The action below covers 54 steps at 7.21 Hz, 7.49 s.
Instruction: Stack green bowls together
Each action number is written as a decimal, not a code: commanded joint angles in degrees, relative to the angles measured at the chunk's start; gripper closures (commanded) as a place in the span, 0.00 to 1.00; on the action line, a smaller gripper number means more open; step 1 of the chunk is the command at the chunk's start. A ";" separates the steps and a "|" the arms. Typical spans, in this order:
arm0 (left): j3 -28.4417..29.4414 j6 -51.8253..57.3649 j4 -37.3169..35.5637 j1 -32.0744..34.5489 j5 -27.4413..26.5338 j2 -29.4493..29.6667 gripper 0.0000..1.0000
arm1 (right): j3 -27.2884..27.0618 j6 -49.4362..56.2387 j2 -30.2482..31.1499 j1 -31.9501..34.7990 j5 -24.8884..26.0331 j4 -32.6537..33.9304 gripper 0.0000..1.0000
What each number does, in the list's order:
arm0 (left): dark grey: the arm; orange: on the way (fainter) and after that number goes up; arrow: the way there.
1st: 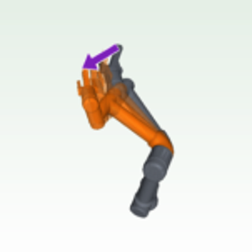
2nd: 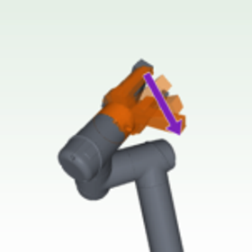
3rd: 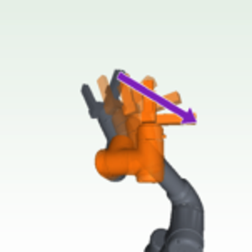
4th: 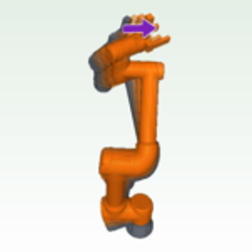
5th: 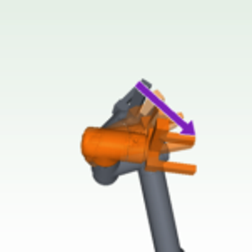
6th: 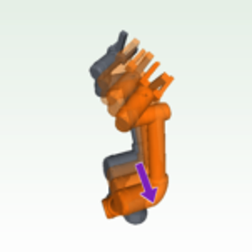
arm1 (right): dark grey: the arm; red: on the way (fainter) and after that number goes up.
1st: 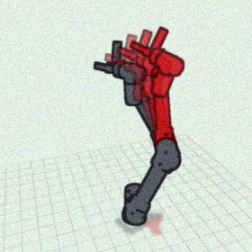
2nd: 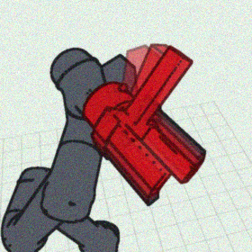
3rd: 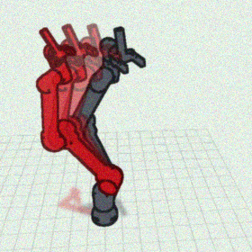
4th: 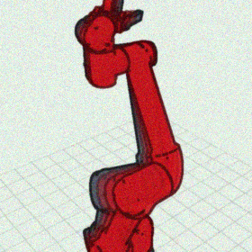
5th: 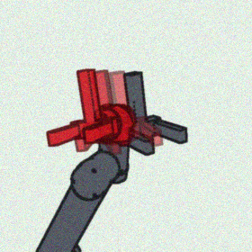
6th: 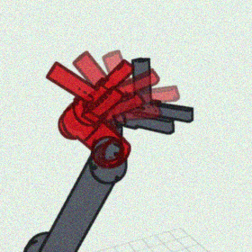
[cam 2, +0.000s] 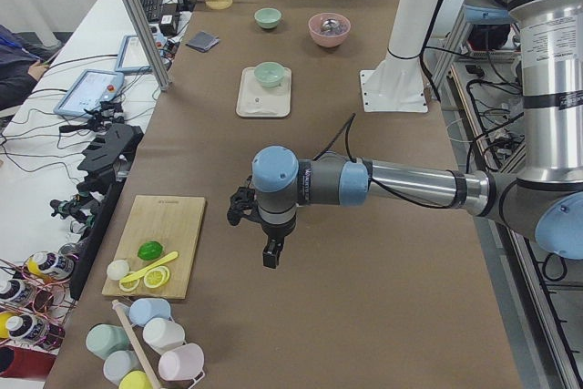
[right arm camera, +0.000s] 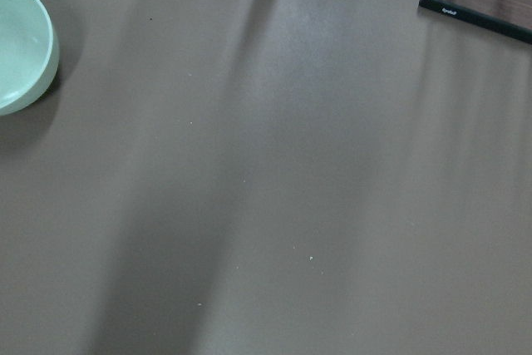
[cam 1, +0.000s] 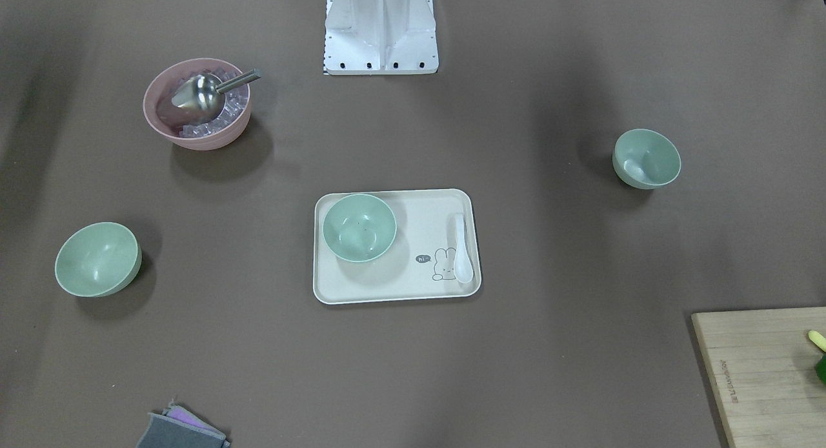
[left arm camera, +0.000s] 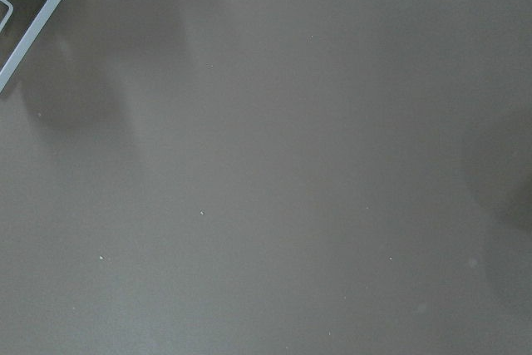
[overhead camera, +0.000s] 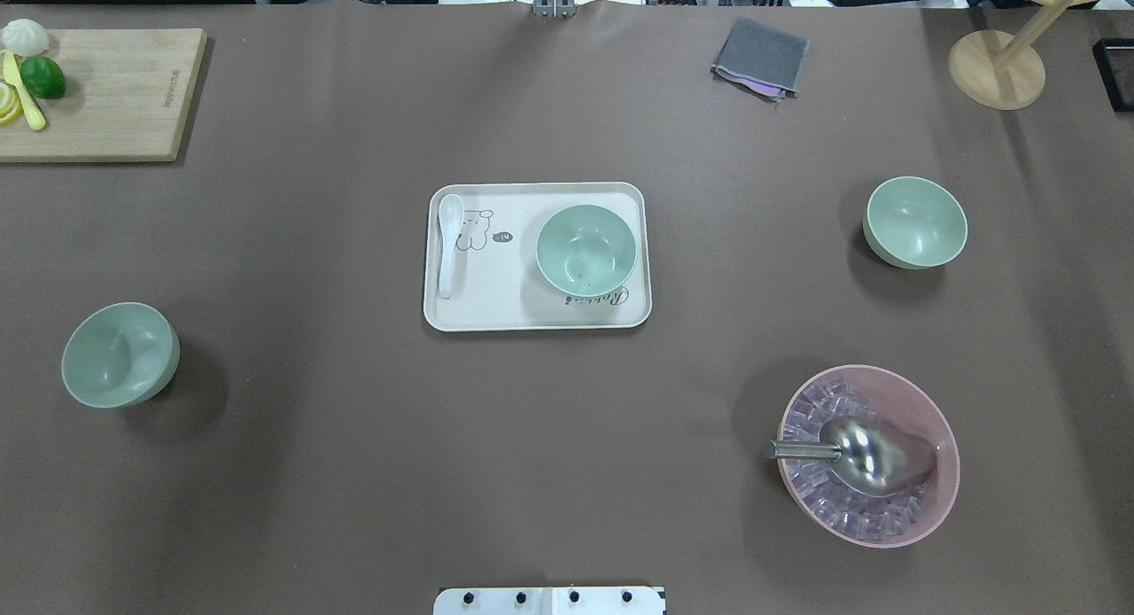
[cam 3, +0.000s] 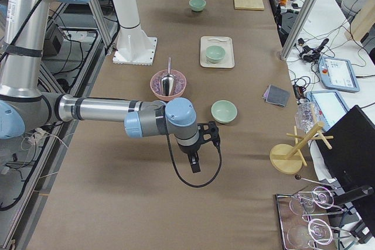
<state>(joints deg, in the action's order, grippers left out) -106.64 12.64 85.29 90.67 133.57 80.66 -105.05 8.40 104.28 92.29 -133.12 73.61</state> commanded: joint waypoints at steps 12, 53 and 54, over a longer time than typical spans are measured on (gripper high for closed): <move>8.19 -40.13 42.86 -21.52 2.25 0.47 0.02 | 4.15 -30.78 -5.75 -17.03 7.42 -12.35 0.00; 29.56 -82.86 20.97 -56.30 -22.83 59.26 1.00 | 4.51 -30.99 -5.40 -18.28 8.23 -13.05 0.00; 29.56 -82.95 20.97 -56.66 -23.26 59.26 1.00 | 4.51 -30.99 -5.40 -18.28 8.23 -12.97 0.00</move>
<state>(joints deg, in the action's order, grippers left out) -77.08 -70.24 106.26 34.41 110.65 139.92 -100.55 -22.61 98.88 74.00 -124.88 60.57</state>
